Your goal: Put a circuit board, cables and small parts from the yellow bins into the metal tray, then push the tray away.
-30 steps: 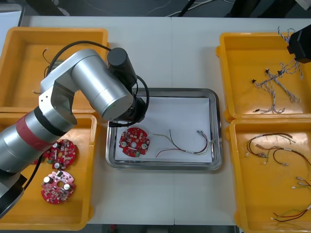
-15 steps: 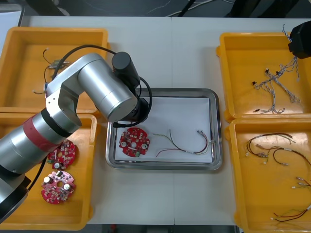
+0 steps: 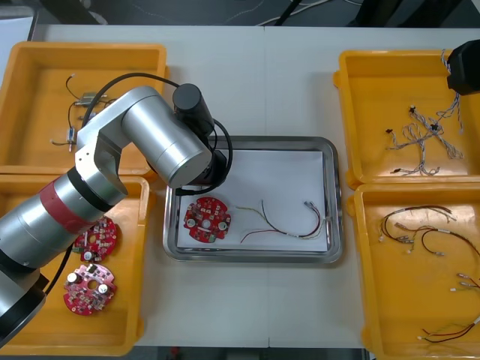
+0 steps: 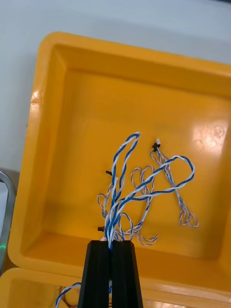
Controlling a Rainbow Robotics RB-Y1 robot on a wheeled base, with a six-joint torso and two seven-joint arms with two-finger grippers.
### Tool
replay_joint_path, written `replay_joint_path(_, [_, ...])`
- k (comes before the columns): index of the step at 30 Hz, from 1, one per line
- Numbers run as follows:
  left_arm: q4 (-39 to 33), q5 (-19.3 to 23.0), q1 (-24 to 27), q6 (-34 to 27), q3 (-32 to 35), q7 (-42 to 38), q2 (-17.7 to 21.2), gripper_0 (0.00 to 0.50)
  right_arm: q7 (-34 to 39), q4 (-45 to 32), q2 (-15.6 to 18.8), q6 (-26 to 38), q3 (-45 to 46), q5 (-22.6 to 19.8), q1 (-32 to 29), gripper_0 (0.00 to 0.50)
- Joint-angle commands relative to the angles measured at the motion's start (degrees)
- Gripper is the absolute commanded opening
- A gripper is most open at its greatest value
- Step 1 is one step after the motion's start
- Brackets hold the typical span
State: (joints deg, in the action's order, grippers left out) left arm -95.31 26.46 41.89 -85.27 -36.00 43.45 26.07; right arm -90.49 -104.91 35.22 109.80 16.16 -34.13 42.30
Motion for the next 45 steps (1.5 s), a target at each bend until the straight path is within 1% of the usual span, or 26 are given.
replay_joint_path(1, [-0.6, -0.6, 1.1, 0.6, -1.0, 3.7, -1.5, 0.0, 4.4, 0.9, -1.4, 0.2, -0.3, 1.1, 2.5, 0.0])
replay_joint_path(5, [-0.6, -0.7, 1.1, 0.6, -1.0, 3.6, -1.5, 0.051, 8.7, 3.1, -1.4, 0.2, -4.1, 2.3, 2.5, 0.0])
replay_joint_path(6, [-0.5, -0.7, 1.1, 0.6, -1.0, 3.6, -1.5, 0.084, 9.5, 3.8, -1.4, 0.2, -4.9, 2.4, 2.5, 0.0])
replay_joint_path(8, [-0.6, -0.8, 1.1, 0.6, -1.0, 3.6, -1.5, 0.09, 10.8, 4.4, -1.4, 0.2, -5.7, 2.8, 2.5, 0.0])
replay_joint_path(9, [-0.6, -0.8, 1.0, 0.6, -1.0, 3.6, -1.5, 0.106, 11.1, 4.8, -1.5, 0.2, -6.1, 3.0, 2.5, 0.0])
replay_joint_path(10, [-0.6, -0.8, 1.1, 0.6, -1.0, 3.5, -1.5, 0.137, 11.2, 5.2, -1.5, 0.2, -6.5, 3.5, 2.5, 0.0])
replay_joint_path(11, [-0.6, -0.8, 1.1, 0.6, -1.0, 3.5, -1.5, 0.137, 11.2, 5.2, -1.5, 0.2, -6.5, 3.5, 2.5, 0.0])
replay_joint_path(12, [-0.6, -0.7, 1.0, 0.5, -1.0, 3.4, -1.5, 0.178, 11.2, 5.9, -1.7, 0.2, -6.8, 3.8, 2.5, 0.0])
replay_joint_path(13, [-0.6, -0.8, 1.0, 0.5, -1.0, 3.4, -1.5, 0.197, 11.2, 6.0, -1.8, 0.2, -6.8, 3.9, 2.5, 0.0])
replay_joint_path(14, [-0.6, -0.7, 1.0, 0.5, -1.0, 3.3, -1.5, 0.244, 11.3, 6.4, -2.1, 0.2, -6.8, 3.9, 2.5, 0.0])
replay_joint_path(16, [-0.6, -0.7, 1.0, 0.5, -1.0, 3.2, -1.5, 0.292, 11.4, 6.5, -2.4, 0.2, -6.8, 3.9, 2.6, 0.0])
replay_joint_path(17, [-0.6, -0.7, 1.0, 0.5, -1.0, 3.2, -1.5, 0.292, 11.5, 6.5, -2.4, 0.2, -6.8, 3.9, 2.7, 0.0])
replay_joint_path(20, [-0.6, -0.6, 1.0, 0.5, -1.0, 3.1, -1.5, 0.329, 11.5, 6.5, -3.0, 0.2, -6.9, 4.0, 3.1, 0.0])
replay_joint_path(22, [-0.6, -0.7, 1.0, 0.5, -1.0, 3.0, -1.5, 0.393, 11.6, 6.5, -3.3, 0.2, -7.1, 4.2, 3.6, 0.0])
replay_joint_path(24, [-0.9, -0.6, 1.1, 0.2, -0.7, 3.0, -1.5, 0.412, 11.6, 6.5, -3.5, 0.2, -7.6, 4.6, 3.8, 0.0])
replay_joint_path(26, [-1.7, -0.4, 1.1, -1.2, 0.6, 3.2, -1.5, 0.445, 11.6, 6.5, -3.5, 0.2, -8.9, 5.5, 4.3, 0.032])
replay_joint_path(27, [-2.0, -0.2, 1.1, -1.7, 0.9, 3.3, -1.5, 0.452, 11.7, 6.5, -3.5, 0.2, -9.3, 5.7, 4.3, 0.037])
replay_joint_path(29, [-3.5, 1.1, 1.1, -3.2, 2.6, 3.5, -1.6, 0.494, 11.8, 6.5, -3.5, 0.2, -10.4, 6.4, 4.3, 0.048])
replay_joint_path(31, [-4.6, 1.7, 1.1, -4.6, 3.7, 3.5, -1.5, 0.5, 12.0, 6.6, -3.7, 0.2, -10.5, 6.5, 4.3, 0.058])
replay_joint_path(34, [-6.7, 2.2, 1.1, -7.1, 5.0, 3.4, -1.5, 0.5, 12.0, 7.4, -3.8, 0.2, -10.4, 6.4, 4.4, 0.109])
replay_joint_path(36, [-8.0, 2.5, 1.3, -8.4, 6.0, 3.3, -1.5, 0.5, 12.0, 8.0, -4.0, -0.3, -10.5, 6.4, 4.4, 0.168])
replay_joint_path(37, [-8.8, 3.2, 1.3, -9.5, 6.7, 3.2, -1.5, 0.5, 12.0, 8.1, -4.0, -0.6, -10.5, 6.3, 4.4, 0.217])
replay_joint_path(38, [-9.4, 3.8, 1.6, -10.5, 7.6, 3.2, -1.5, 0.5, 12.0, 8.1, -4.0, -0.6, -10.5, 6.2, 4.5, 0.311])
replay_joint_path(39, [-10.2, 4.4, 1.8, -11.7, 8.7, 3.1, -1.5, 0.5, 12.0, 8.1, -4.0, -0.6, -10.5, 6.0, 4.4, 0.442])
replay_joint_path(40, [-10.9, 4.8, 2.0, -12.5, 9.5, 3.1, -1.5, 0.5, 11.8, 8.1, -4.0, -0.6, -10.4, 5.9, 4.4, 0.5])
replay_joint_path(45, [-14.3, 7.0, 3.2, -18.0, 14.1, 3.0, -1.5, 0.5, 11.1, 8.1, -4.0, -0.5, -10.1, 5.0, 4.4, 0.5])
